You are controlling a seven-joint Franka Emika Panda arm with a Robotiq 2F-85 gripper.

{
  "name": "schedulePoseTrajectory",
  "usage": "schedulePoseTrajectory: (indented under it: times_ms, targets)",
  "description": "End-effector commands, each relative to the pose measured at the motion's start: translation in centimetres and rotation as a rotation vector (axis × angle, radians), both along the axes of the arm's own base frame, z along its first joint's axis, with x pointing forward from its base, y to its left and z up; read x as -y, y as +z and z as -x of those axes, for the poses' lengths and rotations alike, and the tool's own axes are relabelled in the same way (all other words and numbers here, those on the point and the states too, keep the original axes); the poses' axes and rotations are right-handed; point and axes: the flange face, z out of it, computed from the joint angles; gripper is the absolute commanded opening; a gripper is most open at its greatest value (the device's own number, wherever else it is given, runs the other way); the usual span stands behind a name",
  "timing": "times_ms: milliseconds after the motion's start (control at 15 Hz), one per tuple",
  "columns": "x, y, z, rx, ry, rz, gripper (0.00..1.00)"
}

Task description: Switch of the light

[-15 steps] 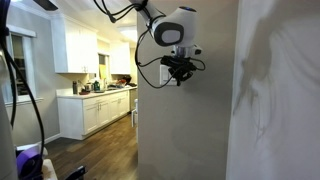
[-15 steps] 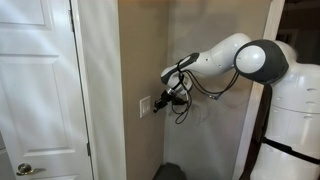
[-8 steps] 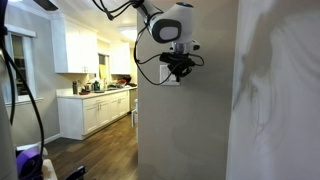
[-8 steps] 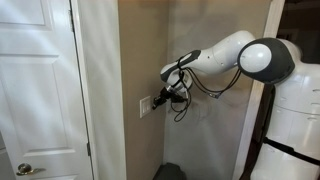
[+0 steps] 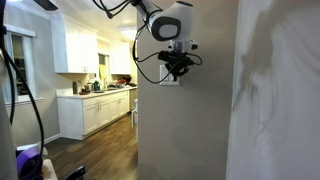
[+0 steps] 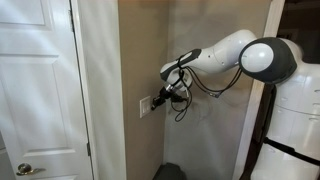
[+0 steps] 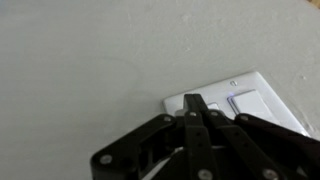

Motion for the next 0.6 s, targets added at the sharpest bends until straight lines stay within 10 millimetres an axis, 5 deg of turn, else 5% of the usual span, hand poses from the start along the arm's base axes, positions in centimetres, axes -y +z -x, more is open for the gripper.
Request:
schedulePoseTrajectory:
  times_ms: [0,533]
  targets:
    - [-0.8,0.5,0.6,-0.013,0.069,0.011,0.00]
    - [-2.2,0.6,-0.3,0.001,0.073,0.014,0.00]
